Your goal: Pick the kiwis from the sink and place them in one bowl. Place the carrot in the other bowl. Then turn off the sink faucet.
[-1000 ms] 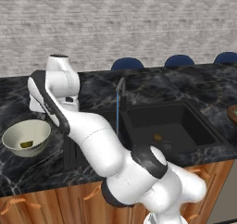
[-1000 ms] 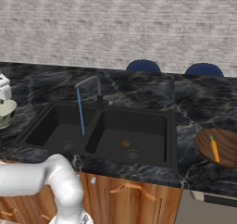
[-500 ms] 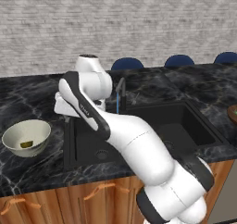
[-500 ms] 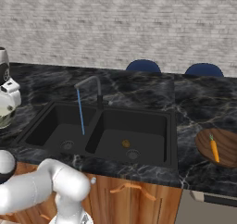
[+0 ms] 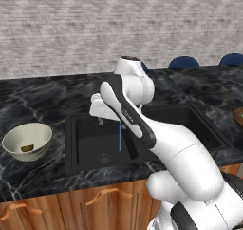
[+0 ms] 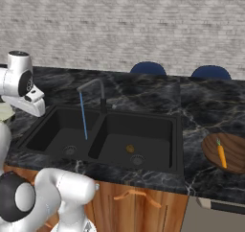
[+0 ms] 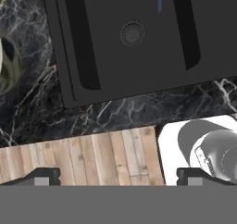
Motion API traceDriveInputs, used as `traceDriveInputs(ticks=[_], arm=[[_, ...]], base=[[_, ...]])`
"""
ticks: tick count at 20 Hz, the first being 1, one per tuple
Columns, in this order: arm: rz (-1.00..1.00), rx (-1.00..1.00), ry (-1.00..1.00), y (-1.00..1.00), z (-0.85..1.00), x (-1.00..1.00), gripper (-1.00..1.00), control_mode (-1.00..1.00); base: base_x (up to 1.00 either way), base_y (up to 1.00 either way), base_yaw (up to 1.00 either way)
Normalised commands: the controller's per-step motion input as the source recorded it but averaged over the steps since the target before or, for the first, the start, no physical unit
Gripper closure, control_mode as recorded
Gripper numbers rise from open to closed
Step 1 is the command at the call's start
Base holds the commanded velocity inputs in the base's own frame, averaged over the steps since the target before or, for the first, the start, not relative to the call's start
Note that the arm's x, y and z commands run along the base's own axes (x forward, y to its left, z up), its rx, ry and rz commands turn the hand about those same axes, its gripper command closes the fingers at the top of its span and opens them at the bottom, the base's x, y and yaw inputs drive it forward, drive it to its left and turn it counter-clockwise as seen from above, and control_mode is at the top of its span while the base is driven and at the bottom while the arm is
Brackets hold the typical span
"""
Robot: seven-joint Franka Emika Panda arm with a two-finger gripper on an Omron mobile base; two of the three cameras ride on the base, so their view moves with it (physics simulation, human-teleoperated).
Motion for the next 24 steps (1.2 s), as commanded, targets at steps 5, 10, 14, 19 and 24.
traceDriveInputs(ticks=[5,10,14,19,24], arm=[[0.09,0.0,-0.12,-0.85,0.0,-0.01,-1.0,-1.0],[0.14,0.02,-0.1,-0.83,0.0,0.0,-1.0,-1.0],[0.18,0.04,-0.1,-0.79,0.0,0.0,-1.0,-1.0],[0.2,0.01,-0.08,-0.8,0.0,0.01,-1.0,-1.0],[0.16,0.0,0.0,-0.77,0.0,0.02,-1.0,-1.0]], base=[[0.0,0.0,0.0],[0.0,0.0,0.0],[0.0,0.0,0.0],[0.0,0.0,0.0],[0.0,0.0,0.0]])
